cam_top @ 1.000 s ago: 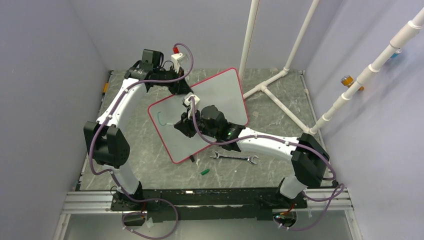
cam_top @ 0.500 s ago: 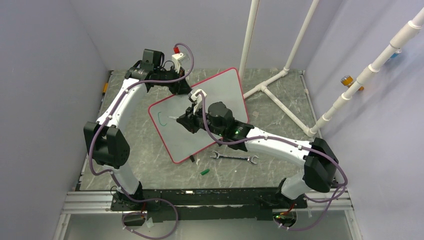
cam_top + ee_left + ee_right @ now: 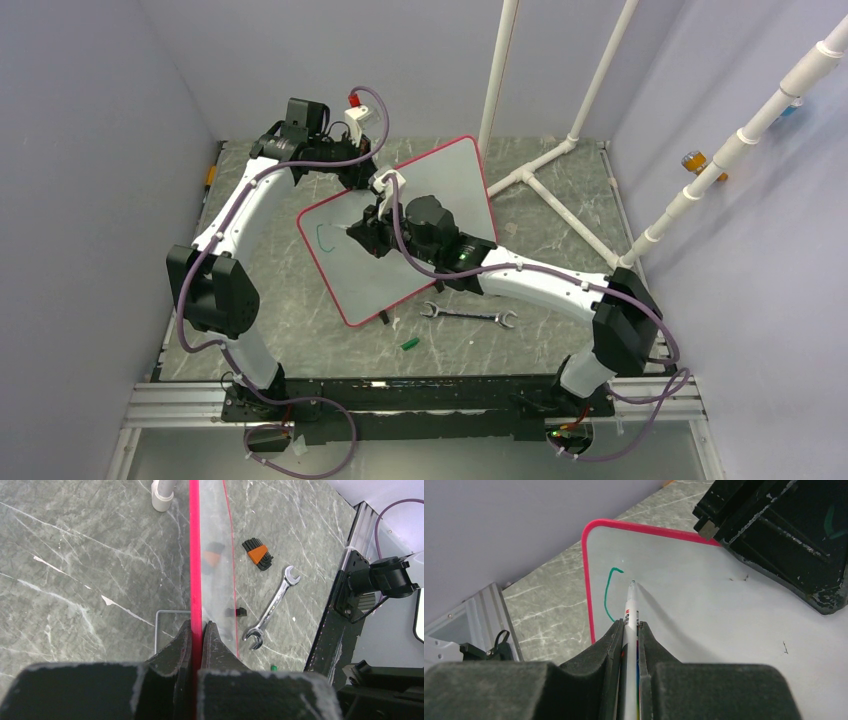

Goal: Write a sentence on the whiteboard

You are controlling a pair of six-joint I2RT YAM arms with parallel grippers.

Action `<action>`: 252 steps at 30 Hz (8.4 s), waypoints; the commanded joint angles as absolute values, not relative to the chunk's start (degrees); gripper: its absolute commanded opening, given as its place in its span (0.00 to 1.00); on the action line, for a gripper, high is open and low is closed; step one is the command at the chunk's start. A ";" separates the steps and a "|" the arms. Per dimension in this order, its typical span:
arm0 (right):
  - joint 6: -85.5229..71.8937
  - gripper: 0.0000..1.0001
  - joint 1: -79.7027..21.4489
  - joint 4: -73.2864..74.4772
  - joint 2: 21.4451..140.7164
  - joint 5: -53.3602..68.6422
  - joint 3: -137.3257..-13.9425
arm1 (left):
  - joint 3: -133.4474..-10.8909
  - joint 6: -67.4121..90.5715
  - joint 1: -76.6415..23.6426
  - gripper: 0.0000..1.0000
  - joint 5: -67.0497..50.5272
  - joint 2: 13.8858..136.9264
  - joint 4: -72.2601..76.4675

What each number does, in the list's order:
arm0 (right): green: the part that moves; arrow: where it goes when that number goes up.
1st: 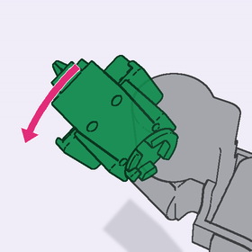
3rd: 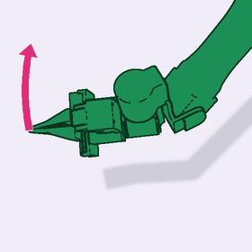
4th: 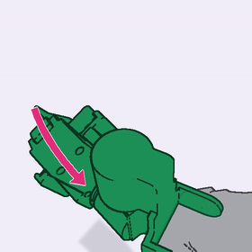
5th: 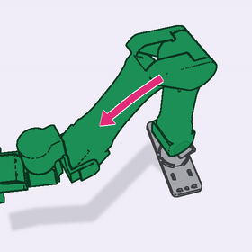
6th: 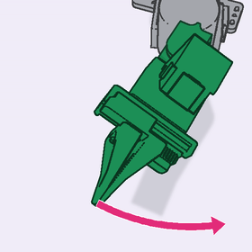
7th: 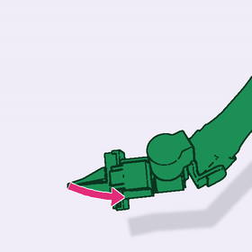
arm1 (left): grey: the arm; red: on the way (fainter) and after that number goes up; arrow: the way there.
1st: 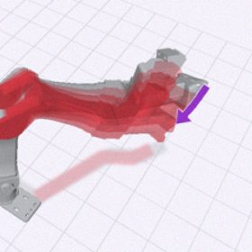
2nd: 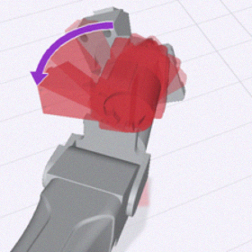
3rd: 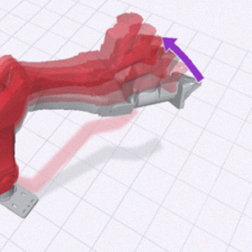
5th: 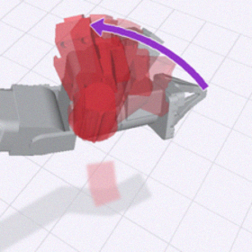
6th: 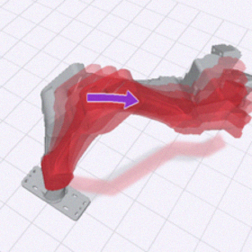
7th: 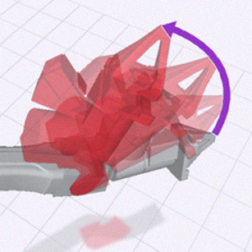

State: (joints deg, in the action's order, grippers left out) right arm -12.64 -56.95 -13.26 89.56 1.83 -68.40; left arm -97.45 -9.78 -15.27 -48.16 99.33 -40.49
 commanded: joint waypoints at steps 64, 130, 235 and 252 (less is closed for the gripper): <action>-13.53 0.00 -56.15 -9.76 92.86 -2.34 -73.30 | -96.42 -16.77 -16.76 0.00 -43.47 99.32 -42.63; -16.26 0.00 -53.44 -10.94 85.63 0.17 -62.75 | -96.51 -16.53 -17.05 0.00 -43.12 98.71 -42.45; -50.94 0.00 -47.05 29.70 76.25 -26.69 -97.52 | -95.58 -14.64 -17.92 0.00 -38.88 98.11 -40.25; -40.38 0.00 -46.85 17.60 68.91 -16.65 -79.76 | -95.24 -14.52 -18.19 0.00 -38.63 97.98 -39.82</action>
